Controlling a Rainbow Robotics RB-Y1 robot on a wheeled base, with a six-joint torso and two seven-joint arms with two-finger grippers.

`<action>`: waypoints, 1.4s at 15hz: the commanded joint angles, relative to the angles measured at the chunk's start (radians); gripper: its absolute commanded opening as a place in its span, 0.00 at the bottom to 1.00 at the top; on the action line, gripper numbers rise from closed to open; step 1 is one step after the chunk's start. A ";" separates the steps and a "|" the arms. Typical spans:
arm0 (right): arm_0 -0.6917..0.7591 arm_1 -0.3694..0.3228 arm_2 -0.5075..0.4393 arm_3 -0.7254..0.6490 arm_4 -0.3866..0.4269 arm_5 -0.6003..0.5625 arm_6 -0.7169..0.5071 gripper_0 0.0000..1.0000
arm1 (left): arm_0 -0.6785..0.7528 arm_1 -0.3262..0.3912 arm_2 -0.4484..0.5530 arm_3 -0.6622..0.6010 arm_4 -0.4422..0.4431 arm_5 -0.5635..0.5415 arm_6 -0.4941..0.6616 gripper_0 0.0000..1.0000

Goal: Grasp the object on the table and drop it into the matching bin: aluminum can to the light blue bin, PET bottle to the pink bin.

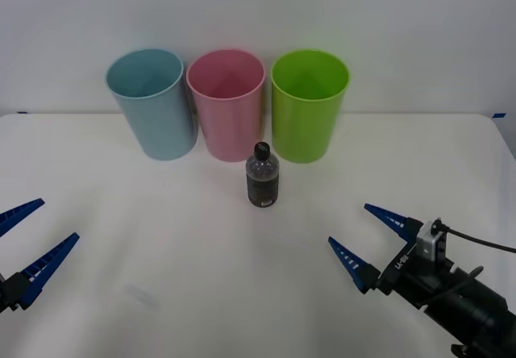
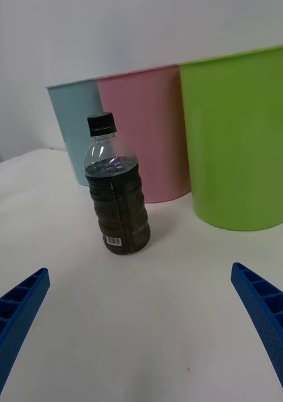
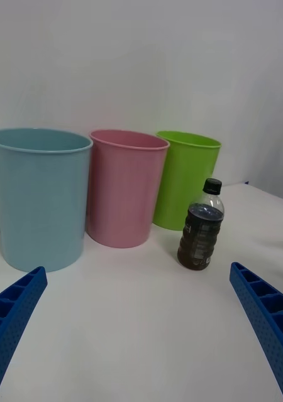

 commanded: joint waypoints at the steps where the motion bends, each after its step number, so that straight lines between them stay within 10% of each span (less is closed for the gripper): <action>1: -0.080 0.050 0.009 0.080 0.042 0.003 0.016 1.00 | 0.000 0.000 0.000 0.000 0.000 0.000 0.000 1.00; 21: -0.361 0.111 0.277 0.240 0.050 0.391 0.060 1.00 | 0.000 0.000 0.000 0.000 0.000 0.000 0.000 1.00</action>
